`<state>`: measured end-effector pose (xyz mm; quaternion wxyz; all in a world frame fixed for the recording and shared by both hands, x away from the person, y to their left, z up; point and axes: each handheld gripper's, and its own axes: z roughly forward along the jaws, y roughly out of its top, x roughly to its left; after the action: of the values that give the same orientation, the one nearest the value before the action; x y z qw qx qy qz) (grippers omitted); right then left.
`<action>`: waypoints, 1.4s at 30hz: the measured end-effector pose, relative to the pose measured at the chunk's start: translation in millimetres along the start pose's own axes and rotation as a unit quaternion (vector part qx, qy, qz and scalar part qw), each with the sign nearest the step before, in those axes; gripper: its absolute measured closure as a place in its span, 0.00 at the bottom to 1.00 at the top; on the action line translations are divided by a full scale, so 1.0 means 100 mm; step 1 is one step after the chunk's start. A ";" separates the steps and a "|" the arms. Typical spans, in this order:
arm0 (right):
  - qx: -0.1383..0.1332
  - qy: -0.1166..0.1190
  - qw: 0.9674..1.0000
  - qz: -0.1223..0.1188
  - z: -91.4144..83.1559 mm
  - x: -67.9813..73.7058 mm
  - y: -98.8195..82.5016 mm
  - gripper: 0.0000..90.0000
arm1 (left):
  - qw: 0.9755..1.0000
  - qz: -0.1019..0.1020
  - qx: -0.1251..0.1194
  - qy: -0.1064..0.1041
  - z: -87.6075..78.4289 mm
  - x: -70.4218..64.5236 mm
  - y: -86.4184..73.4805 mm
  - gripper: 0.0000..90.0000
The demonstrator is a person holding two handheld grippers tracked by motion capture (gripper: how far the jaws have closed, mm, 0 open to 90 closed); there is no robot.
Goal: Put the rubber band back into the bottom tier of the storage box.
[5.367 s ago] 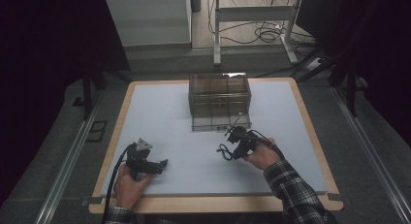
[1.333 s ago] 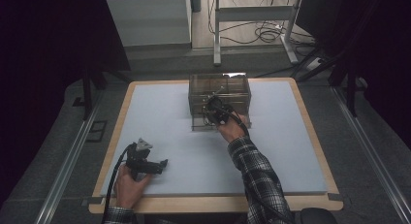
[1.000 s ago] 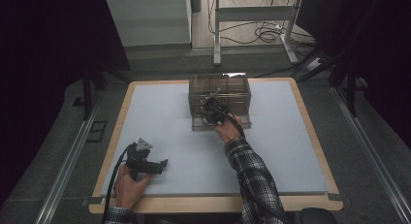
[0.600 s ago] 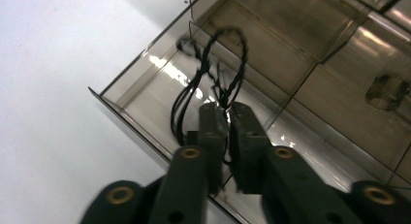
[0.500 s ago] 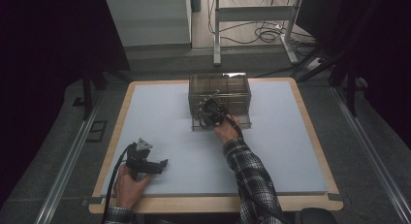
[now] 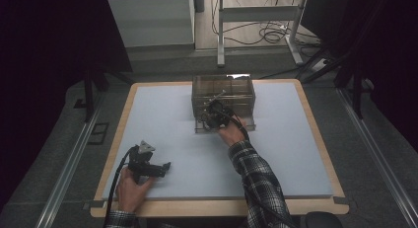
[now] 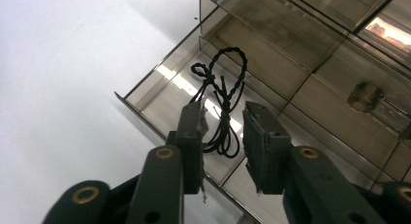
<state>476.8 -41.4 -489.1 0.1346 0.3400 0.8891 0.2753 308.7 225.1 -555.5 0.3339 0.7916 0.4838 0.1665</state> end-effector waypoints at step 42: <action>-0.026 0.012 0.999 -0.037 -0.36 0.10 -0.10 0.48 | 1.000 0.000 0.000 0.001 0.00 0.00 0.00 0.00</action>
<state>448.4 -55.0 -466.3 0.1426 0.2999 0.8951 0.2976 308.7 225.2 -555.5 0.3335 0.7918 0.4837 0.1670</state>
